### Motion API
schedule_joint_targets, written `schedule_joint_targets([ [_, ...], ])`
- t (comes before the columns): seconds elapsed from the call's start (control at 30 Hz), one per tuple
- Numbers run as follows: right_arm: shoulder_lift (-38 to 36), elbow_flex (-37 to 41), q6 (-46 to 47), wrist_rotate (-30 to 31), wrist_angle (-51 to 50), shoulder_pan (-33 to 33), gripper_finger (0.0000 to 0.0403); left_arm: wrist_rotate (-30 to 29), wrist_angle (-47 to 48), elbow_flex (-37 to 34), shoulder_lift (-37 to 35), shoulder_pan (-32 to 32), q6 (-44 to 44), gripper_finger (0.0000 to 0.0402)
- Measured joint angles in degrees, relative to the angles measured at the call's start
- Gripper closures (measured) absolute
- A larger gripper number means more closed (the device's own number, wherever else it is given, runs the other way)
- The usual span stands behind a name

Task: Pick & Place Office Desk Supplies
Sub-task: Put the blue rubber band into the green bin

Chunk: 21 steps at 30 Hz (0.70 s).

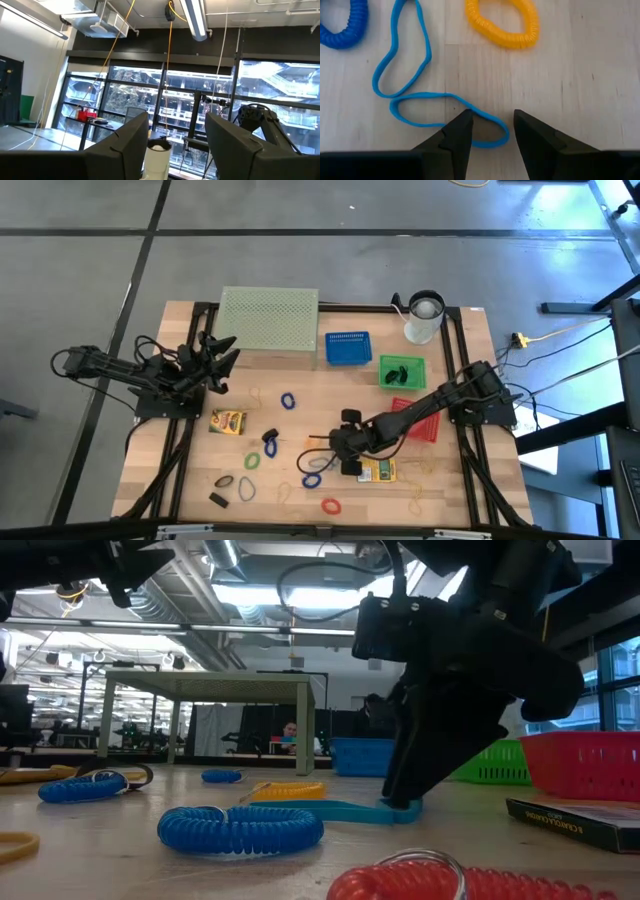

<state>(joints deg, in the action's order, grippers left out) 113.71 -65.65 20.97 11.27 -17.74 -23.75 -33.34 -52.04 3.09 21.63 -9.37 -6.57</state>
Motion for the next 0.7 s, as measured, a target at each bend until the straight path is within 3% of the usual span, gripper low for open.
schedule_joint_targets([
  [0.13,0.1,0.0,-3.1,-1.0,0.2,-0.4,0.0293,0.0,0.0,0.0,0.0,0.0,1.2,0.0212],
  [0.37,0.1,0.0,-4.0,-2.5,0.3,-0.7,0.0393,0.0,0.0,0.0,0.0,0.0,1.5,0.0212],
  [0.7,-4.1,-0.1,-3.7,0.3,-1.0,-0.7,0.0399,0.0,0.0,0.0,0.0,0.0,1.5,0.0212],
])
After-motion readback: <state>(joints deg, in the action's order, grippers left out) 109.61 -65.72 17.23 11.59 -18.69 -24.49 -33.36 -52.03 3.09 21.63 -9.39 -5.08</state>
